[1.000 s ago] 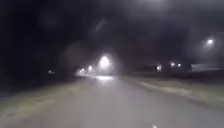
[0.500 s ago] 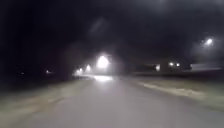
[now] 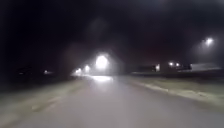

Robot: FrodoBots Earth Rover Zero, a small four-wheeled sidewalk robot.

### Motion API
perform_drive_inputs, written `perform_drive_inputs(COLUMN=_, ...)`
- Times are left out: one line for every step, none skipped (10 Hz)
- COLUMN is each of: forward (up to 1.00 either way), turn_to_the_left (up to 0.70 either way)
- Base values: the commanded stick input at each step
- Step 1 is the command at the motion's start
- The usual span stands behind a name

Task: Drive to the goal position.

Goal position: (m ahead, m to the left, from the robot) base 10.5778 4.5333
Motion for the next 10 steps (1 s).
perform_drive_inputs(forward=1.0, turn_to_the_left=0.11)
perform_drive_inputs(forward=1.0, turn_to_the_left=0.14)
perform_drive_inputs(forward=1.0, turn_to_the_left=0.17)
perform_drive_inputs(forward=1.0, turn_to_the_left=0.18)
perform_drive_inputs(forward=1.0, turn_to_the_left=0.16)
perform_drive_inputs(forward=1.0, turn_to_the_left=0.14)
perform_drive_inputs(forward=1.0, turn_to_the_left=0.12)
perform_drive_inputs(forward=1.0, turn_to_the_left=0.1)
perform_drive_inputs(forward=1.0, turn_to_the_left=0.08)
perform_drive_inputs(forward=1.0, turn_to_the_left=0.08)
